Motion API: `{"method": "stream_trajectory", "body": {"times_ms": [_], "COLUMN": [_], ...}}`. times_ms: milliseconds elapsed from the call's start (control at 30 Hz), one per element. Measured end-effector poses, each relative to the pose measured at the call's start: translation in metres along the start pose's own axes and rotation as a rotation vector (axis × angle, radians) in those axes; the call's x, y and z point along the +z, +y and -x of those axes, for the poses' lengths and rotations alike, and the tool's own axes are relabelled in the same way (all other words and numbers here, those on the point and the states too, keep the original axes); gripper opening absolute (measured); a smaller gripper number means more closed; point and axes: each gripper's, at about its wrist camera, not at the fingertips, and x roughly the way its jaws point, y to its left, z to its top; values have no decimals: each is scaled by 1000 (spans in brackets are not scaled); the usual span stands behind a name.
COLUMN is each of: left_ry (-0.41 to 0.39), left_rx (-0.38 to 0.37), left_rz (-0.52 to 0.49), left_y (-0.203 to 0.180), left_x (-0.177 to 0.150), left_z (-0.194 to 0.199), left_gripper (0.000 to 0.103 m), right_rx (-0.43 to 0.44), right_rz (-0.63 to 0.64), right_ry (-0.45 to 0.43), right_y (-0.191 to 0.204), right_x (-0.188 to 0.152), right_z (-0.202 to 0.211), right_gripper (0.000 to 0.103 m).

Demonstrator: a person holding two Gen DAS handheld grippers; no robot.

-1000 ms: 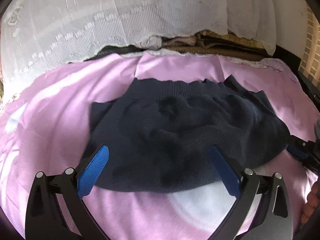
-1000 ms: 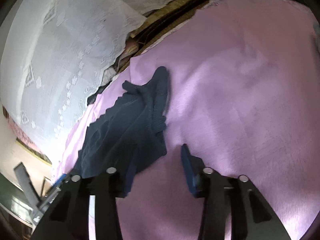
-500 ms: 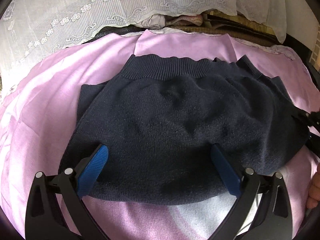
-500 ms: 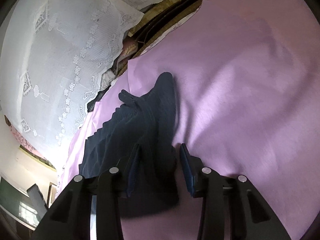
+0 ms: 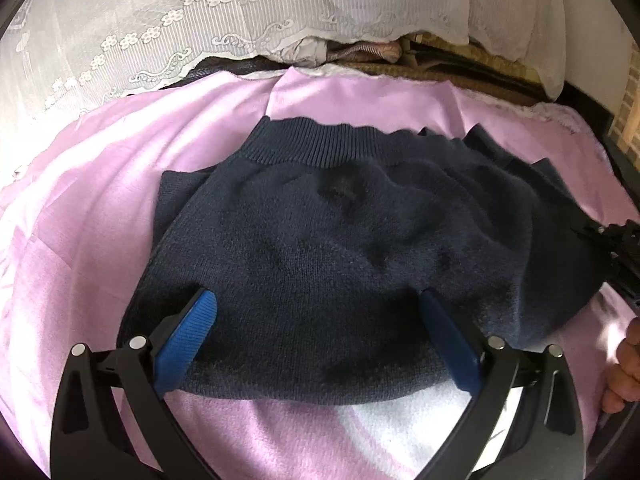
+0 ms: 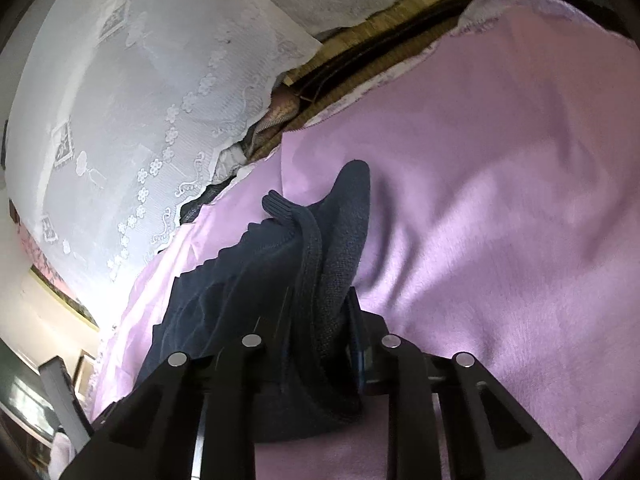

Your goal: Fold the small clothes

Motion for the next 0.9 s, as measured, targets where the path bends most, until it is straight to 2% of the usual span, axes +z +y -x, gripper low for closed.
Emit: {"method": "stream_trajectory", "body": {"times_ms": [67,233,300,400,467,600,667,900], "left_ry": [-26,-93,-92,-80,-45,30,43,27], "left_rx": [-25,47,56,119,143,28,0,16], "left_rz": [4,7,19,27,46,179,216,213], "left_y": [6,39,57,84,103,132,139,135], "left_x": [-1,-1,-4,-13,-20,-25,-26,-31], "left_z": [9,40,47,48,41,24,20,22], "left_gripper": [98,98,98,98,98,99,99,99], "right_rx": [4,24,33,4,-20,-29,-38,-97], "right_rz": [-4,-87,-113,-91,-71,-37,-7,79], "right_ry": [6,62,66,59,33,-34,-51,-57], "right_y": [-1,-15,-18,-13,-7,17,32,78], "right_x": [1,-1,-2,-4,-6,-3,0,11], "right_z": [0,-7,-7,-7,-2,12,15,18], "right_gripper": [24,29,28,30,25,23,23,23]}}
